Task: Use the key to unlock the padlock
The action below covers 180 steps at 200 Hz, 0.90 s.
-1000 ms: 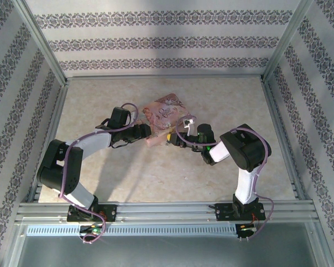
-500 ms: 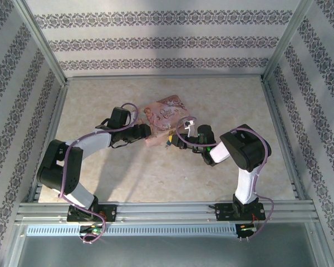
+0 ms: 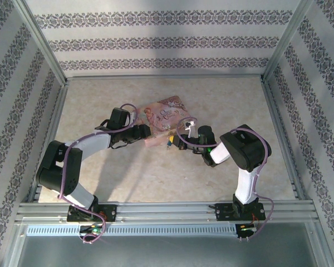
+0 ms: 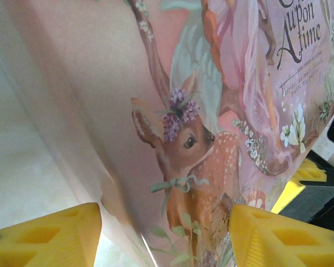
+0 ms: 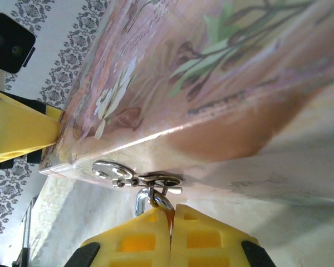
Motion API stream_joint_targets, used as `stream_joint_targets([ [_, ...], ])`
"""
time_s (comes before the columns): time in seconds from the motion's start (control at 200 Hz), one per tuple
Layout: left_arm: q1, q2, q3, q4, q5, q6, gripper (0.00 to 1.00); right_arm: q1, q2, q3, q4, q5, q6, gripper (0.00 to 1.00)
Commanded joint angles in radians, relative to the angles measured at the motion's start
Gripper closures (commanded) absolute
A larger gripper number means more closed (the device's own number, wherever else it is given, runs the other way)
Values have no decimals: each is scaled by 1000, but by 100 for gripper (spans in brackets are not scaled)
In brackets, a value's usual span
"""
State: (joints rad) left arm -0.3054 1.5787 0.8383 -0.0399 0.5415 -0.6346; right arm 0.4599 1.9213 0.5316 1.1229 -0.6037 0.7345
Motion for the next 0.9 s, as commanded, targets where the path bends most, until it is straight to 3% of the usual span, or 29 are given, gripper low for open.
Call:
stream_joint_targets([
  [0.0,6,-12,-44,-19,-4,-13,39,-5,-26,-9,100,1,39,98],
  [0.895,-50,-16,-136,101,8,-105,40,16,-36,-30,219,308,379,100],
])
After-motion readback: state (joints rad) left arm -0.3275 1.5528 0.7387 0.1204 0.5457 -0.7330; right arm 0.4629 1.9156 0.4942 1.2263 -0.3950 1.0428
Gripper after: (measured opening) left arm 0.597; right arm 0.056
